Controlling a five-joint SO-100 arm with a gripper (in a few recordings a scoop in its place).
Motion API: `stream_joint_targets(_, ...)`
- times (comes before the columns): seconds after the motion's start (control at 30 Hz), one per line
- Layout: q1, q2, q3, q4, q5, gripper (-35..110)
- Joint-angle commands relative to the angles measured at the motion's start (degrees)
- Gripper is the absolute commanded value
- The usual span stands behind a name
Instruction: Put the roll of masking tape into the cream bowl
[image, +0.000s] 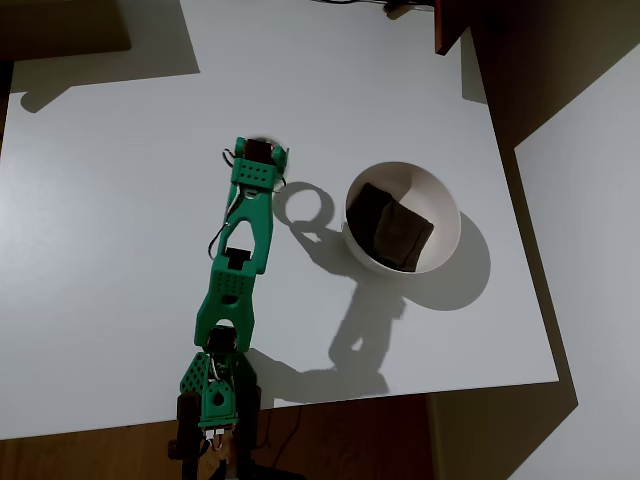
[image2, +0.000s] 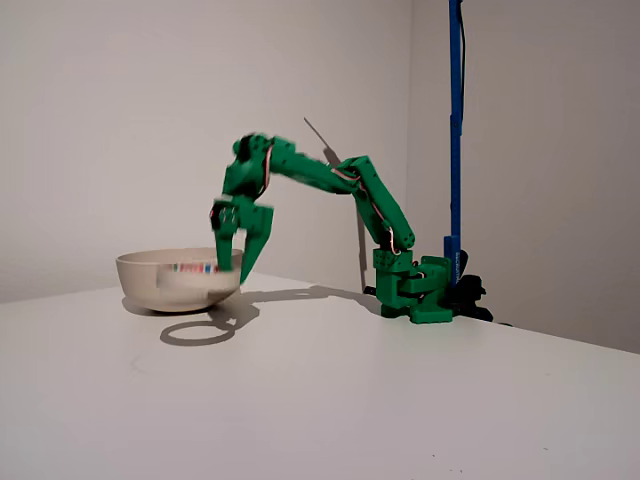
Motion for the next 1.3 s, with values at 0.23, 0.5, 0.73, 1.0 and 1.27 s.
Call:
stream_joint_targets(0.23,-0.9,37.9,-2.4,6.3,2.5,-8)
stream_joint_targets(0.5,11.6,45.1,-2.4,5.1,0.5,-8)
stream_joint_targets(0.73,26.5,42.1,-2.4,-0.5,-1.1,-8)
stream_joint_targets(1.0,39.8,31.5,-2.4,-10.2,-3.8,-8)
stream_joint_targets(1.27,43.8,19.3,-2.4,-18.5,-6.5,-8)
